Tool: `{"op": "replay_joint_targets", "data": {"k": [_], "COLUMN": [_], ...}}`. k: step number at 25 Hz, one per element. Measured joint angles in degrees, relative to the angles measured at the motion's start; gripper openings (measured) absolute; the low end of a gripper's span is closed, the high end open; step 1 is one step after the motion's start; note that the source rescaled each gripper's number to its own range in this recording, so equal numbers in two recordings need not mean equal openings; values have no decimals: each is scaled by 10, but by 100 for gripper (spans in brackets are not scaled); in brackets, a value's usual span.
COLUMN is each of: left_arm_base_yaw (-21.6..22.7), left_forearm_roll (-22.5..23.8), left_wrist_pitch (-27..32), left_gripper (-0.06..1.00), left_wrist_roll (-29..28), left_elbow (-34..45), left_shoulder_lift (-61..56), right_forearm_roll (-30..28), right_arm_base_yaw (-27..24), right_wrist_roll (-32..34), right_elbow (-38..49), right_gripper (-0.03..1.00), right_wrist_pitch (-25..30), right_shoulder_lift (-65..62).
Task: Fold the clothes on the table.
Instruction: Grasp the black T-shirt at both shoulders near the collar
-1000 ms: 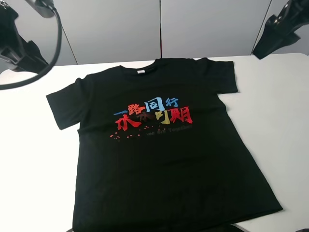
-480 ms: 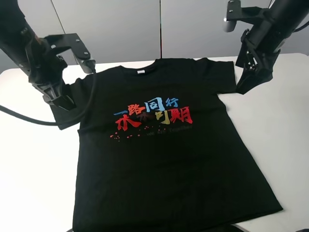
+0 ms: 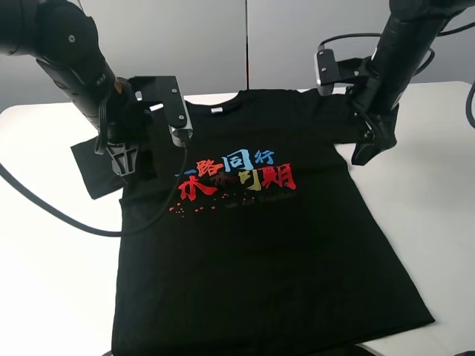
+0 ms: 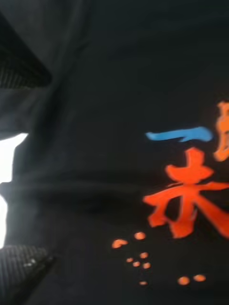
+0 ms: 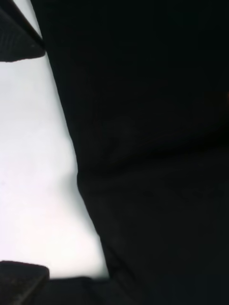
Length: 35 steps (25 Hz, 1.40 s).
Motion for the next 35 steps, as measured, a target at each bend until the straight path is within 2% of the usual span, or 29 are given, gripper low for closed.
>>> {"op": "replay_joint_targets", "data": {"k": [11,21,30,35], "left_arm_base_yaw": [-3,-3,-3,-3], "left_forearm_roll": [-6,7,10,10], "left_wrist_pitch": [-8,-12,-12,-10], "left_gripper": [95,95,95,95], "left_wrist_roll": [-1,-12,-24,-22], "left_elbow": [-1,-1,-1,-1], "left_shoulder_lift": [63,93,93,98], "right_forearm_roll": [-2,-32,-41,-59], "right_arm_base_yaw": [0,3,64,71], "right_wrist_roll": [-18,-32,-60,-51], "right_elbow": [0,0,0,0], "right_gripper": [88,88,88,88], "right_wrist_pitch": [-43,-84,-122,-127], "right_shoulder_lift": [26,63,94,100]}}
